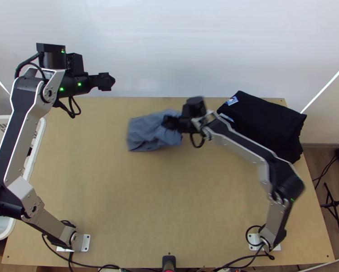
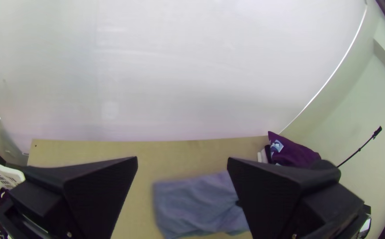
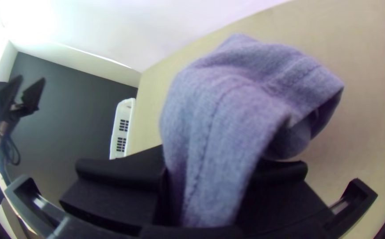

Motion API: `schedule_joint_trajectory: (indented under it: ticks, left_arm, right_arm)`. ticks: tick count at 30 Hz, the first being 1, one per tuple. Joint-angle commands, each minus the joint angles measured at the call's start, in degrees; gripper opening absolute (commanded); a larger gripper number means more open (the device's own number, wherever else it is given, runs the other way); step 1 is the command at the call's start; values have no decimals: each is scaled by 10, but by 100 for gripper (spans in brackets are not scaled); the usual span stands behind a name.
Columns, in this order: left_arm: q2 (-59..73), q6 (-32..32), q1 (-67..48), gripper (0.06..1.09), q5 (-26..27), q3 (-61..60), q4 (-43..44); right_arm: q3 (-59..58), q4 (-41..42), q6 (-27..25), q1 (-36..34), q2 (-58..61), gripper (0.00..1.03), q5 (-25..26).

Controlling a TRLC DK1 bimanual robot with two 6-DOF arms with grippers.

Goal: Fold the t-shirt

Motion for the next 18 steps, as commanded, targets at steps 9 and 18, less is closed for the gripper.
schedule_joint_trajectory:
  ticks: [9, 18]
  left_arm:
    - [-9, 10, 13, 104, 1, -15, -1]
    - [-13, 23, 27, 104, 11, -17, -1]
  right_arm:
    - [75, -141, -27, -178, -174, 3, -58]
    - [84, -145, -102, -318, -201, 3, -143]
